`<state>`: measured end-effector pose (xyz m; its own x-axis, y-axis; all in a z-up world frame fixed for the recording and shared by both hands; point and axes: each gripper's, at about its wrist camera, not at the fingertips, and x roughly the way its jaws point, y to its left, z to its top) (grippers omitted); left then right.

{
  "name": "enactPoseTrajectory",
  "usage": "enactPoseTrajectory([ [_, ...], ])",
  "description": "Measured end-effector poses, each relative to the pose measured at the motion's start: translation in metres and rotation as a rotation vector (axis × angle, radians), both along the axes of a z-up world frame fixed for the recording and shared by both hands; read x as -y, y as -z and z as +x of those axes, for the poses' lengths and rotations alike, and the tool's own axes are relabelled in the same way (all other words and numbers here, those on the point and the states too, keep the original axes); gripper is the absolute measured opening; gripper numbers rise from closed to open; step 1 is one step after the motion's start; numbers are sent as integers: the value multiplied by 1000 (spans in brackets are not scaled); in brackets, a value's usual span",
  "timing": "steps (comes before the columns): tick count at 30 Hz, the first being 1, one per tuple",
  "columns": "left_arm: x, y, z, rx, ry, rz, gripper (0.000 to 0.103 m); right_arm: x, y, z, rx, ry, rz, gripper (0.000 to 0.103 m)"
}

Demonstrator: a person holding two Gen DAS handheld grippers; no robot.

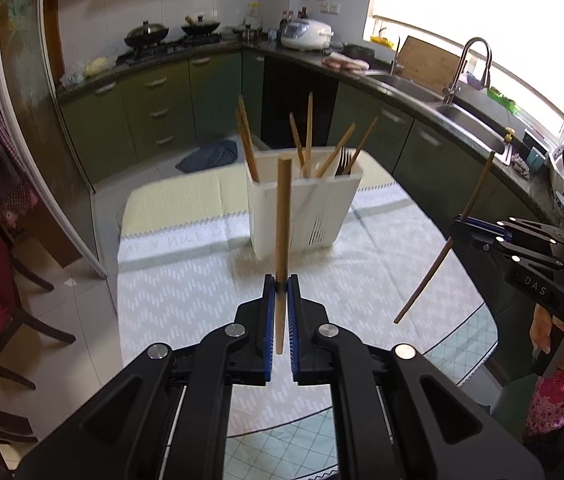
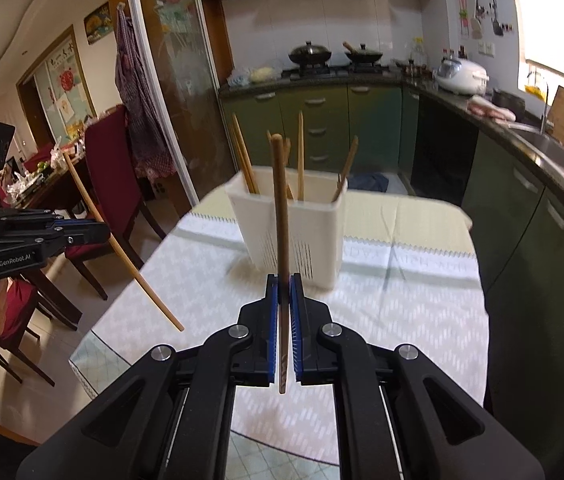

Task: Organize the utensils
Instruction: 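Lower both chopsticks into the holder and open both tools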

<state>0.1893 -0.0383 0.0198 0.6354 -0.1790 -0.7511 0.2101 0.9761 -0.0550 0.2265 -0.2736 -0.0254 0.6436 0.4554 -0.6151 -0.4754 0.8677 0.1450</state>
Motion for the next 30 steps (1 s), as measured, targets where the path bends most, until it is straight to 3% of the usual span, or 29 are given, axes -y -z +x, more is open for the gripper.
enactPoseTrajectory([
  [11,1,-92,18,190,6,-53,6,-3,-96,19,212,38,118,7],
  [15,8,-113,42,282,11,-64,6,-5,-115,42,273,90,140,7],
  [21,19,-97,87,298,1,-64,6,-16,-106,89,256,115,135,7],
  [30,15,-42,141,252,-17,-76,6,-35,-52,137,165,99,99,7],
])
